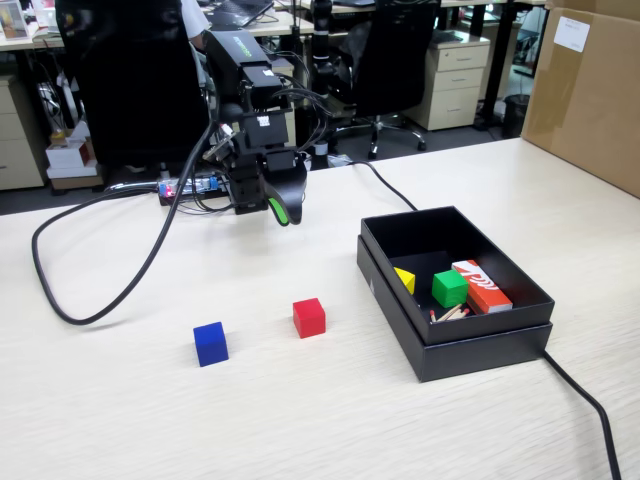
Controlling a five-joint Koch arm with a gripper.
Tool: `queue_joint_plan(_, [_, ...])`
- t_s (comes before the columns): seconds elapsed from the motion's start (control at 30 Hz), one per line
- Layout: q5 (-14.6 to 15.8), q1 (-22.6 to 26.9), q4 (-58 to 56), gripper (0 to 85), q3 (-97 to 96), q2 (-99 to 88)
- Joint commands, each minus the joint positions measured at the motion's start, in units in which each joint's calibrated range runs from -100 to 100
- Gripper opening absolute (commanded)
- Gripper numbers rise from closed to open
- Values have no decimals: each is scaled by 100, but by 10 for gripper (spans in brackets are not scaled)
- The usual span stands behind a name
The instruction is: Put the red cube on top of the blue cube
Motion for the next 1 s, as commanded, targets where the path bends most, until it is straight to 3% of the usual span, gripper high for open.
queue_joint_plan(0.0, [-10,10,-456,472,961,449])
queue_joint_plan(0.43, [0,-132,-1043,473,3916,3788])
queue_joint_plan(0.97, [49,-88,-896,475,4895,5739])
